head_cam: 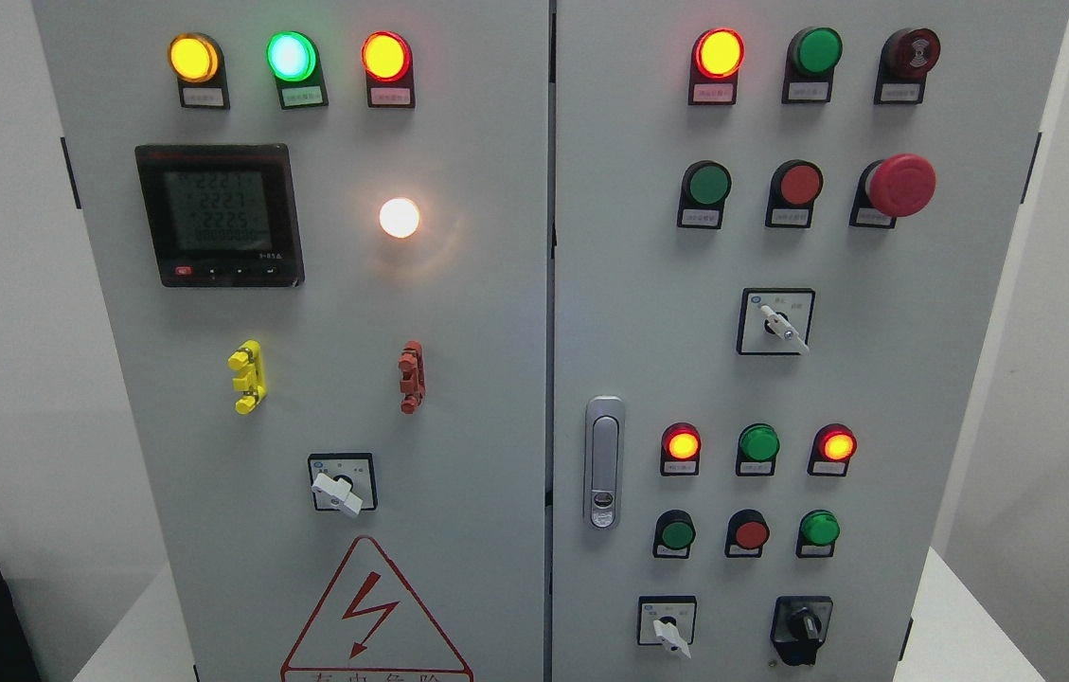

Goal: Trip black knob to open circuit

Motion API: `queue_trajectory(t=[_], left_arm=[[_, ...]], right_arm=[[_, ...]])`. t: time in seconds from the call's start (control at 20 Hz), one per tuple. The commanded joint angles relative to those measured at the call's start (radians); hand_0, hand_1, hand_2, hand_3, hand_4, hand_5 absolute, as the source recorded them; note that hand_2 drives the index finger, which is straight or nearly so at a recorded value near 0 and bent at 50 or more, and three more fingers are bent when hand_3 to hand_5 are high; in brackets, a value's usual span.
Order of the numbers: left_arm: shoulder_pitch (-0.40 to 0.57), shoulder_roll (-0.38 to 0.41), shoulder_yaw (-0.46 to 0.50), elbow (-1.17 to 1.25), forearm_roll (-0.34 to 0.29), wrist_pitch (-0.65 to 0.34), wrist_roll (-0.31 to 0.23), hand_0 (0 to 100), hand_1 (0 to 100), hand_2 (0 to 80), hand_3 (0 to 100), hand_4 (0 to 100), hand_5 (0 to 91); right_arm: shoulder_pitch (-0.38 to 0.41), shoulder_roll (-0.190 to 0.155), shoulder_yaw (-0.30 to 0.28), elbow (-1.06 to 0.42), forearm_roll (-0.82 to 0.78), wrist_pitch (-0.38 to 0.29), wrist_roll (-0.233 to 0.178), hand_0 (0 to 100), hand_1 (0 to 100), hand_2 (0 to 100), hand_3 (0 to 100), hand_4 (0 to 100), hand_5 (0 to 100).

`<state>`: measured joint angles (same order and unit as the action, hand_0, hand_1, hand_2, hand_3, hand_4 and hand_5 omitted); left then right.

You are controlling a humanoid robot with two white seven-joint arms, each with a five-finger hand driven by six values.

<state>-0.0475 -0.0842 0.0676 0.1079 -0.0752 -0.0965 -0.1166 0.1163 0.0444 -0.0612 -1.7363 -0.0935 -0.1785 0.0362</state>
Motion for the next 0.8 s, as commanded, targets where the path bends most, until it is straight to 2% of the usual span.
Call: queue_trajectory(t=[0.0, 0.75], left_arm=[[0.000, 0.000, 0.000, -0.025, 0.000, 0.000, 0.000, 12, 39, 0.0, 0, 0, 0.0], [0.000, 0.000, 0.000, -0.025, 0.000, 0.000, 0.000, 12, 39, 0.0, 0, 0, 0.0]], right_arm=[[-0.020, 0.005, 0.004, -0.016, 0.001, 0.004, 0.001, 0, 11, 3, 100, 100, 99], [-0.029, 0.011, 0.020, -0.017, 0.006, 0.004, 0.002, 0, 11, 4, 100, 100, 99]])
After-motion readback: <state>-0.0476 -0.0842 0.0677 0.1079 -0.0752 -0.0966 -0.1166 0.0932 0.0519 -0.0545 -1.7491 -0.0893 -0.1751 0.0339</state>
